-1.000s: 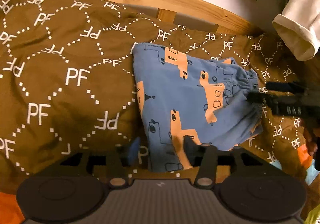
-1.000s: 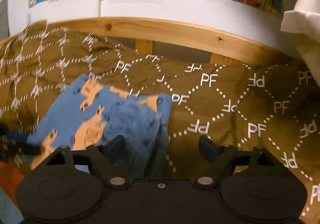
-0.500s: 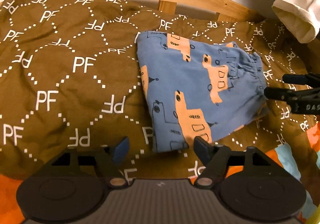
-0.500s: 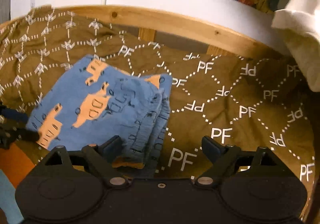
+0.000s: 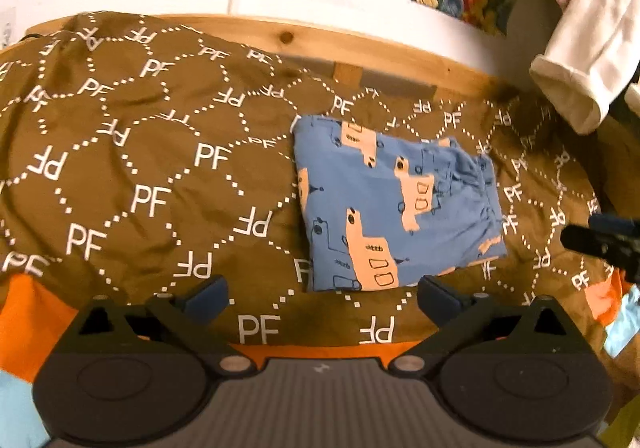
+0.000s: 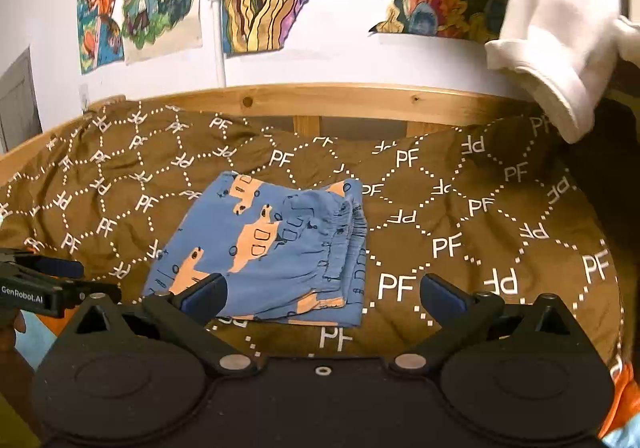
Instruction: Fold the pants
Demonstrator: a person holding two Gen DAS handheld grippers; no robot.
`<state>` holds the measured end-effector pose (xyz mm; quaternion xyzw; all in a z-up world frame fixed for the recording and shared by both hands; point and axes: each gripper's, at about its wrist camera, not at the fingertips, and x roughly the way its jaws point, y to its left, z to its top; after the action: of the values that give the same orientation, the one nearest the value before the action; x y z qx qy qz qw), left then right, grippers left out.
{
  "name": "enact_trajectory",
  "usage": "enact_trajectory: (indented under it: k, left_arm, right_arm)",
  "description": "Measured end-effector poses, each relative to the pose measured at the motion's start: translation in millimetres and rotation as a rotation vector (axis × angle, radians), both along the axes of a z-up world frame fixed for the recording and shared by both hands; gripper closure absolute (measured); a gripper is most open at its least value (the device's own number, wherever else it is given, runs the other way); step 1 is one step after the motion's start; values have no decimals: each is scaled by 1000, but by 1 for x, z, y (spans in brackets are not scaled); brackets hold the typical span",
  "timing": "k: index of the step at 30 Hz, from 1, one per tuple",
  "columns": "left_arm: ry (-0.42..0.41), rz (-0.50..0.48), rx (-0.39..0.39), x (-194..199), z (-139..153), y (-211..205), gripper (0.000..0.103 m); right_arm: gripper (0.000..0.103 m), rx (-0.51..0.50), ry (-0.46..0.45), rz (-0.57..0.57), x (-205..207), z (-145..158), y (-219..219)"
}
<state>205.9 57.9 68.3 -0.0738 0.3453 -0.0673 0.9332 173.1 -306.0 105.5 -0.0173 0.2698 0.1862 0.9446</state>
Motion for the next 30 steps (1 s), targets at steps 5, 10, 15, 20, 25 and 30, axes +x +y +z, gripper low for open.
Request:
enact_trajectory:
  k: [5, 10, 15, 20, 25, 30]
  left_arm:
    - [-27, 32, -19, -13, 2, 1, 0]
    - [-65, 39, 29, -28, -3, 0, 0]
    - [-106, 50, 53, -46, -13, 0, 0]
    - [-137, 41, 125, -67, -27, -2, 0]
    - [-135, 31, 174, -79, -37, -6, 0]
    - [-128, 28, 173, -82, -41, -8, 0]
  right_arm:
    - [1, 38, 2, -35, -22, -9, -3]
    - [1, 43, 29, -43, -42, -22, -2]
    - [1, 42, 34, -34, -59, -31, 2]
    - [1, 32, 22, -37, -71, -39, 4]
    - [1, 14, 50, -37, -75, -47, 4]
    - [1, 12, 68, -20, -76, -52, 4]
